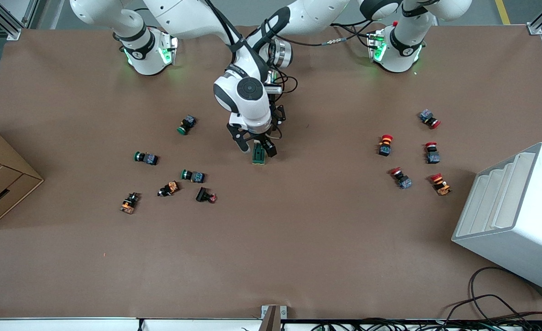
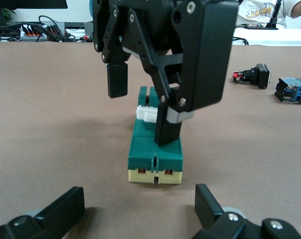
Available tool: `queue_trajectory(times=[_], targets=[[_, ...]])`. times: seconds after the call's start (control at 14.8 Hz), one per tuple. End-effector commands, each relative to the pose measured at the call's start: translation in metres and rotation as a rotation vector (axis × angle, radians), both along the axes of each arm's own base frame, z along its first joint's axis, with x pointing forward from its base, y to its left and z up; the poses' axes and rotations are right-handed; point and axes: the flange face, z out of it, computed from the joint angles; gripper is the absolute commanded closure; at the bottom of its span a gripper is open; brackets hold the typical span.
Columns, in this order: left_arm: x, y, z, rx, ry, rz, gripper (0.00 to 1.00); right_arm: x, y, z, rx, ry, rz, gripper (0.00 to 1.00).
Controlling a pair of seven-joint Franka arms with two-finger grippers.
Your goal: Close load switch with both arms
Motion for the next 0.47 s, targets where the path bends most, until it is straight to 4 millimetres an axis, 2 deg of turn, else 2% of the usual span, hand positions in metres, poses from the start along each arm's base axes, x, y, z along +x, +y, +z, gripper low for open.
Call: queue_trajectory(times=[0.0, 0.2, 0.4], targets=[[0.001, -0.007, -0.011, -0.011, 0.011, 0.002, 0.02, 0.004, 0.005, -0.002, 0.01, -0.028, 0.009, 0.0], [0.001, -0.007, -0.012, -0.013, 0.012, 0.003, 0.02, 0.016, 0.006, 0.007, 0.021, -0.05, 0.006, 0.0], [0.002, -0.006, -0.015, -0.009, 0.016, 0.006, 0.02, 0.037, 0.001, 0.02, 0.038, -0.072, -0.011, 0.0]])
